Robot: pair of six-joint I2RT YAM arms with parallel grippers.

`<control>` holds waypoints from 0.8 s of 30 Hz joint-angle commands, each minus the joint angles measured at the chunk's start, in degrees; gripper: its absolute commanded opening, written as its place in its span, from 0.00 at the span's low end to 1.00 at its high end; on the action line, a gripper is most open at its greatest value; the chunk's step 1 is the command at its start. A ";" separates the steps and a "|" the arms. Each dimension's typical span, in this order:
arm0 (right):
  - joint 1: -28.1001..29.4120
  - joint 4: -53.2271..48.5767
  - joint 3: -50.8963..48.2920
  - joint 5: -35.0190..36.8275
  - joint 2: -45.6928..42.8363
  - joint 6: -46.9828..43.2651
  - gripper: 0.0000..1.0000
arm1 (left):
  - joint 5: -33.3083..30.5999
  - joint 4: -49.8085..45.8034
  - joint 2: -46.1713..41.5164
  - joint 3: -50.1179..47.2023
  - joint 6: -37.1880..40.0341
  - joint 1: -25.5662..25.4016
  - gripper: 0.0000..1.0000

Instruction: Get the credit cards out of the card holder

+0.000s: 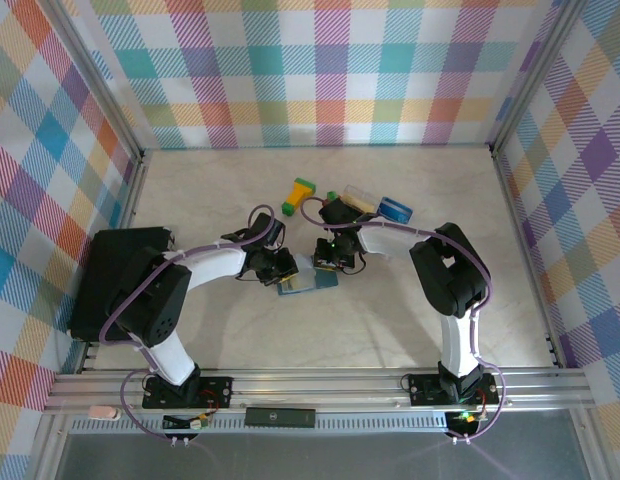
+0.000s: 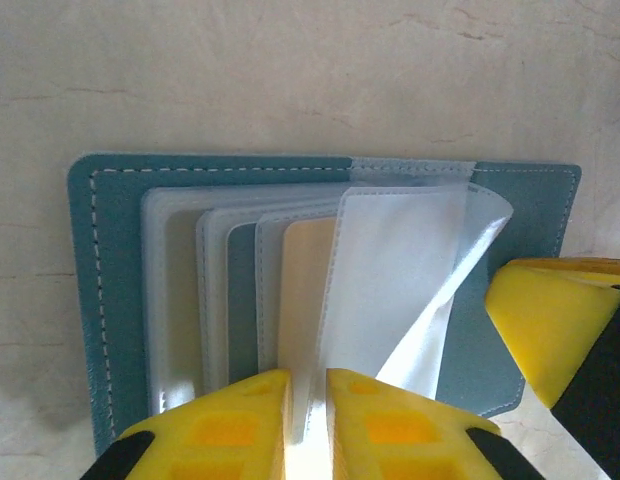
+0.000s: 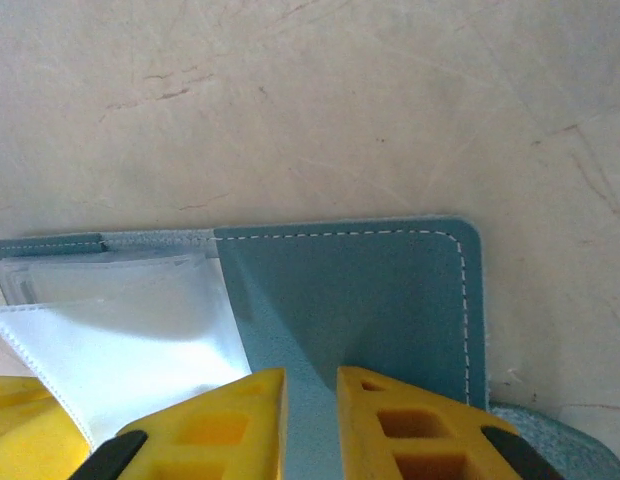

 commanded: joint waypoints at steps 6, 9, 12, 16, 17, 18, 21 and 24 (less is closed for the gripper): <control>-0.03 -2.50 -2.80 -2.99 2.33 1.73 0.21 | 2.98 -2.26 1.93 1.99 2.17 -0.17 0.20; -0.03 -2.52 -3.02 -2.92 1.90 1.89 0.21 | 5.25 -1.05 1.44 1.95 2.15 -0.17 0.21; -0.27 -2.21 -3.20 -3.10 1.45 2.14 0.21 | 6.95 2.52 0.08 1.57 1.95 -0.16 0.20; -0.56 -1.55 -3.55 -3.46 0.28 2.66 0.20 | 7.67 3.32 -1.72 1.11 2.21 -0.17 0.17; -0.64 -1.26 -3.64 -3.69 -0.11 2.78 0.20 | 7.85 3.61 -2.04 0.86 2.24 -0.16 0.16; -0.73 -0.88 -3.72 -3.93 -0.57 2.87 0.20 | 7.96 3.79 -2.18 0.68 2.30 -0.17 0.16; -1.06 -0.20 -3.88 -4.26 -2.23 3.32 0.20 | 9.08 5.23 -1.91 0.31 1.83 -0.25 0.16; -1.47 0.08 -4.13 -4.09 -4.39 3.65 0.21 | 9.98 6.83 -1.98 -0.03 0.94 -0.31 0.17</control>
